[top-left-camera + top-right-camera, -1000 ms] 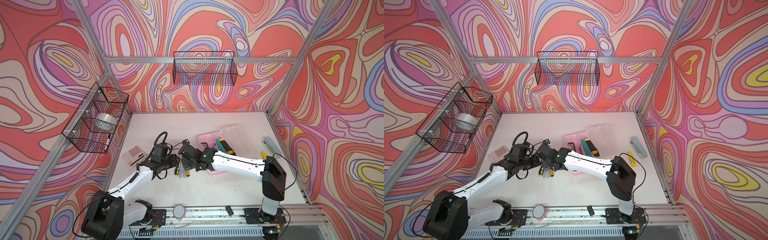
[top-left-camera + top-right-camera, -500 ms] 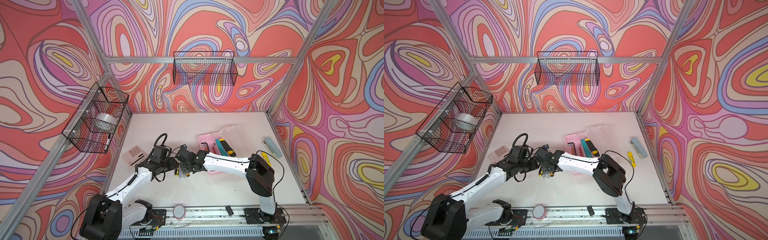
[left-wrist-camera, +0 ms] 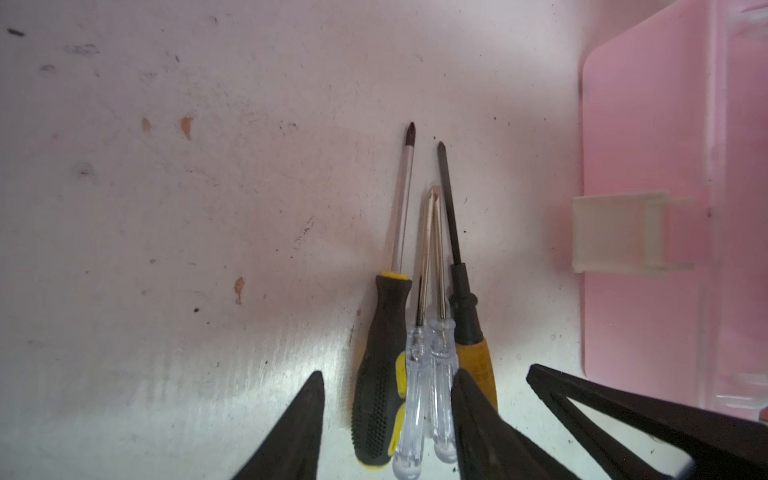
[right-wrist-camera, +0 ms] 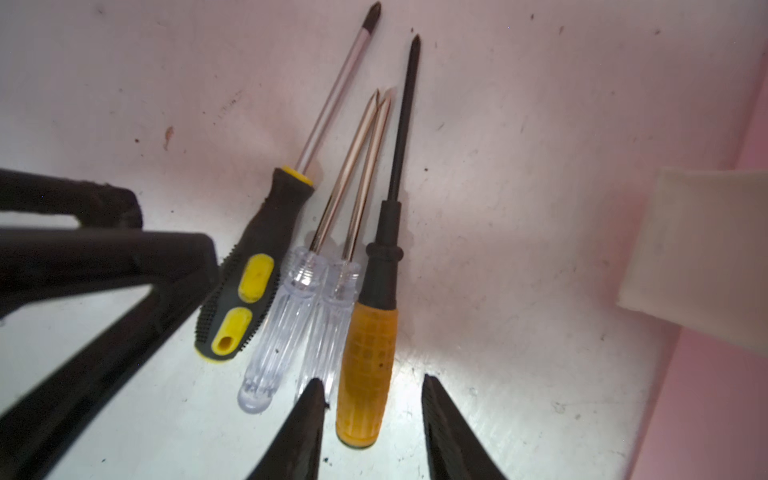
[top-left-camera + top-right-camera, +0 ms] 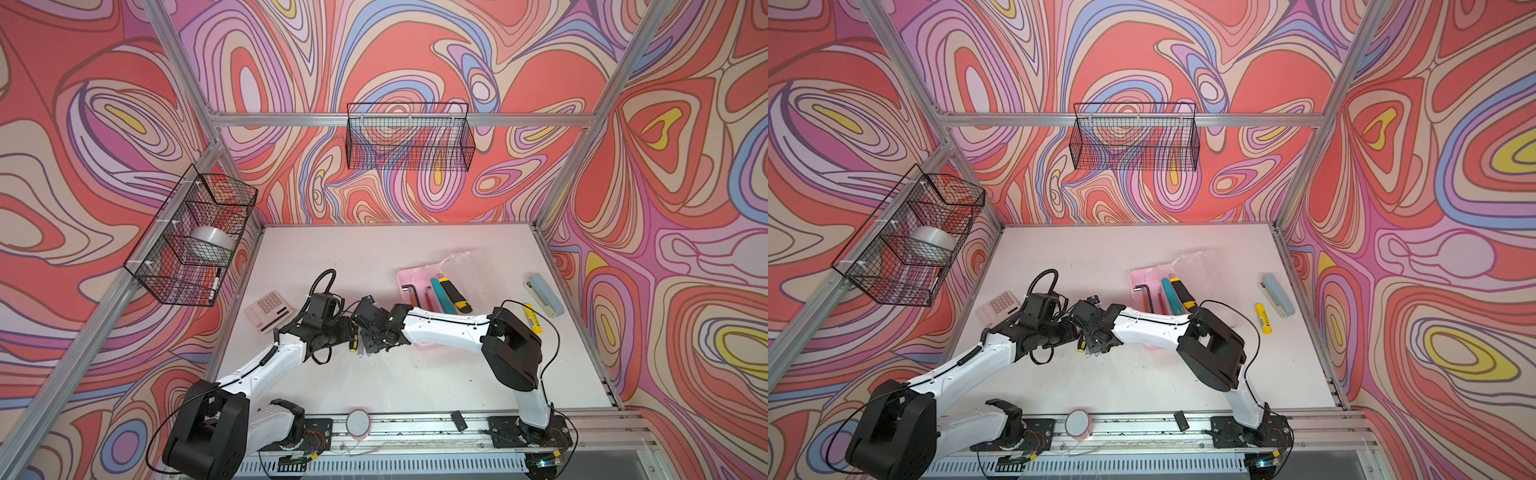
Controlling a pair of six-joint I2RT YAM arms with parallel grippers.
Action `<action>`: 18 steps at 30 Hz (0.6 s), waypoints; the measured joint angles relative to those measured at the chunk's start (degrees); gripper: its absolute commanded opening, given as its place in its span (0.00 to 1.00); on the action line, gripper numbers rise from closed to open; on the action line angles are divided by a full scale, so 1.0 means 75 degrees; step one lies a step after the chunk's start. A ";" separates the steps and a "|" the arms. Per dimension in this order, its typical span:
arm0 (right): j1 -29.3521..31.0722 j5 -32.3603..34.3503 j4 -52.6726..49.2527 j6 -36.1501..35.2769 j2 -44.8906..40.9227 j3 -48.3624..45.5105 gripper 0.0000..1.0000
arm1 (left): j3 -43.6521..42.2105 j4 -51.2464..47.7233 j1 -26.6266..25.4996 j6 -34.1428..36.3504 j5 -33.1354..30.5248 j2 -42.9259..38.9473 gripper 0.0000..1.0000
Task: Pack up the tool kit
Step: 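Move the right gripper back over the screwdrivers and grasp the yellow-handled one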
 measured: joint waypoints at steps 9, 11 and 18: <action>-0.0009 0.0038 0.0012 0.0000 0.0350 0.0000 0.38 | 0.0000 0.0122 0.0000 -0.0006 -0.0003 0.0000 0.50; -0.0026 0.0052 0.0032 0.0000 0.0399 0.0000 0.38 | 0.0000 0.0122 0.0000 -0.0003 -0.0003 0.0000 0.50; -0.0108 0.0087 0.0099 -0.0006 0.0478 0.0015 0.38 | 0.0000 0.0140 0.0000 -0.0006 -0.0003 0.0082 0.50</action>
